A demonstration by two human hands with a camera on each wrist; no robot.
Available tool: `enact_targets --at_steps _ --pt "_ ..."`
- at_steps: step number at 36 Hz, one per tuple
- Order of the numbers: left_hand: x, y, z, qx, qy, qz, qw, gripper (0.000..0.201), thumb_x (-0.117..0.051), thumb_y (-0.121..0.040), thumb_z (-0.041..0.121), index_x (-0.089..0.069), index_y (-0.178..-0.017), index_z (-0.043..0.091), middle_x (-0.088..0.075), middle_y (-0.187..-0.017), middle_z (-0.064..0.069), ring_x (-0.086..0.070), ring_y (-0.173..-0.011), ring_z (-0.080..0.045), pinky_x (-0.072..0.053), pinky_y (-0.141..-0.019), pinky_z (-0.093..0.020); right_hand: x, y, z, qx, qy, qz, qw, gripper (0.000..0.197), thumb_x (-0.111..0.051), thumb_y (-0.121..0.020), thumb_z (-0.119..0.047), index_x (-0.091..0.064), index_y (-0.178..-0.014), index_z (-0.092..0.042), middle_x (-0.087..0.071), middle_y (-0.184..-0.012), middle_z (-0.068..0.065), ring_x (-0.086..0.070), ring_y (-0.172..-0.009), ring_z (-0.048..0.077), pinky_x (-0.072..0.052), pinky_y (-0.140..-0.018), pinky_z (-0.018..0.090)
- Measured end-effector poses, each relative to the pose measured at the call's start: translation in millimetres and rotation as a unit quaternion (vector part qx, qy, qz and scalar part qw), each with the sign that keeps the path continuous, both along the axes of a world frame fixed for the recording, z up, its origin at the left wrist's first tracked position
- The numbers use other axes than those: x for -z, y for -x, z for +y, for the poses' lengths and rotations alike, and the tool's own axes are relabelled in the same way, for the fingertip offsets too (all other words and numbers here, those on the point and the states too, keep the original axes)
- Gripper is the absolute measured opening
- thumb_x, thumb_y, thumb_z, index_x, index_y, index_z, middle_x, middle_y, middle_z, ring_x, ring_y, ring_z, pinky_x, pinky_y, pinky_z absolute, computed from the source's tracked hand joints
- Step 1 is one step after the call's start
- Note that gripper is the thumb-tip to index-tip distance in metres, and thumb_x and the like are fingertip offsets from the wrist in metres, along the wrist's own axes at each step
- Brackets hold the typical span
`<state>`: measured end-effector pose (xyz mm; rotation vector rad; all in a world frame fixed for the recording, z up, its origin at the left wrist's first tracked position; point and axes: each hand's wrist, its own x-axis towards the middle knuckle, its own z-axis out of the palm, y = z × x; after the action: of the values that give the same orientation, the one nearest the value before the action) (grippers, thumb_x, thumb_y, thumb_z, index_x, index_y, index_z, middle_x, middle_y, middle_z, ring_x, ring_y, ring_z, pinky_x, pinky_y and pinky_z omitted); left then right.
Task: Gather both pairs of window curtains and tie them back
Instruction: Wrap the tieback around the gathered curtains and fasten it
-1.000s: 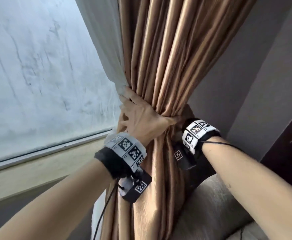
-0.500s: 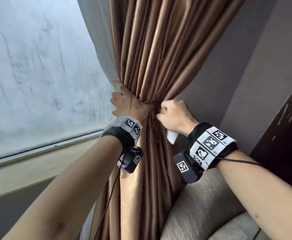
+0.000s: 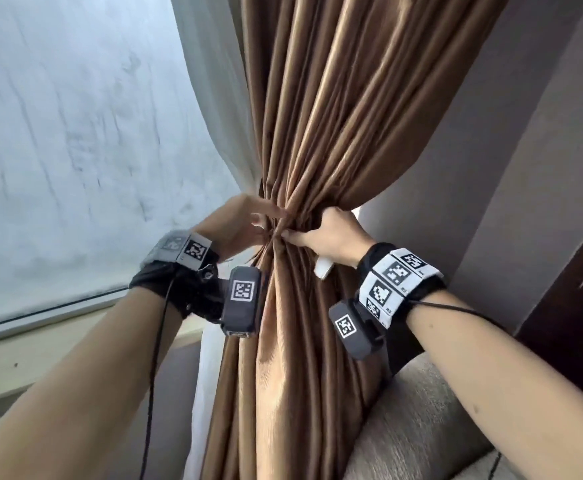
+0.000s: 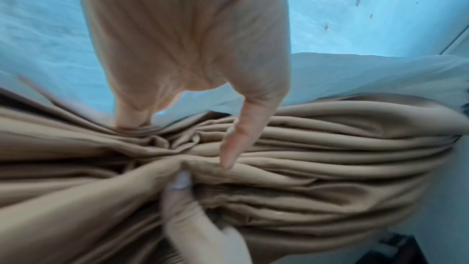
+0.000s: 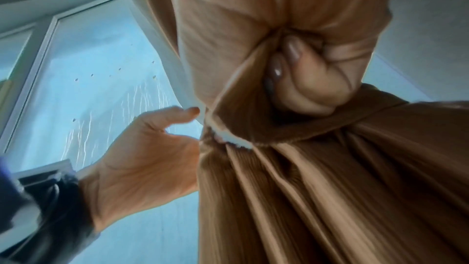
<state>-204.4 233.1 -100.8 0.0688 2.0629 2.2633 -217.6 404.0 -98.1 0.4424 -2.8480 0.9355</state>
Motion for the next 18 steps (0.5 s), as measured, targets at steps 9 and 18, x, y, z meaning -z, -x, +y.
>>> enact_targets --at_steps 9,18 --pt "27 8 9 -0.178 0.209 0.025 0.961 0.069 -0.088 -0.053 0.056 -0.027 -0.048 0.023 -0.028 -0.045 0.007 -0.028 -0.042 -0.012 -0.024 -0.05 -0.028 10 -1 -9 0.092 0.004 0.054 0.994 0.054 -0.064 -0.081 -0.048 -0.063 -0.109 -0.002 -0.064 -0.116 0.022 -0.059 -0.111 0.039 -0.051 -0.095 0.042" --pt "43 12 42 -0.302 0.295 0.061 0.904 0.076 -0.071 -0.06 0.073 -0.063 -0.103 0.011 -0.069 -0.099 -0.006 -0.065 -0.094 -0.028 -0.053 -0.082 -0.038 3 -14 12 0.035 0.11 0.023 0.993 0.028 -0.059 -0.08 -0.03 -0.045 -0.064 -0.013 -0.055 -0.072 -0.001 -0.052 -0.07 0.018 -0.04 -0.06 0.029"
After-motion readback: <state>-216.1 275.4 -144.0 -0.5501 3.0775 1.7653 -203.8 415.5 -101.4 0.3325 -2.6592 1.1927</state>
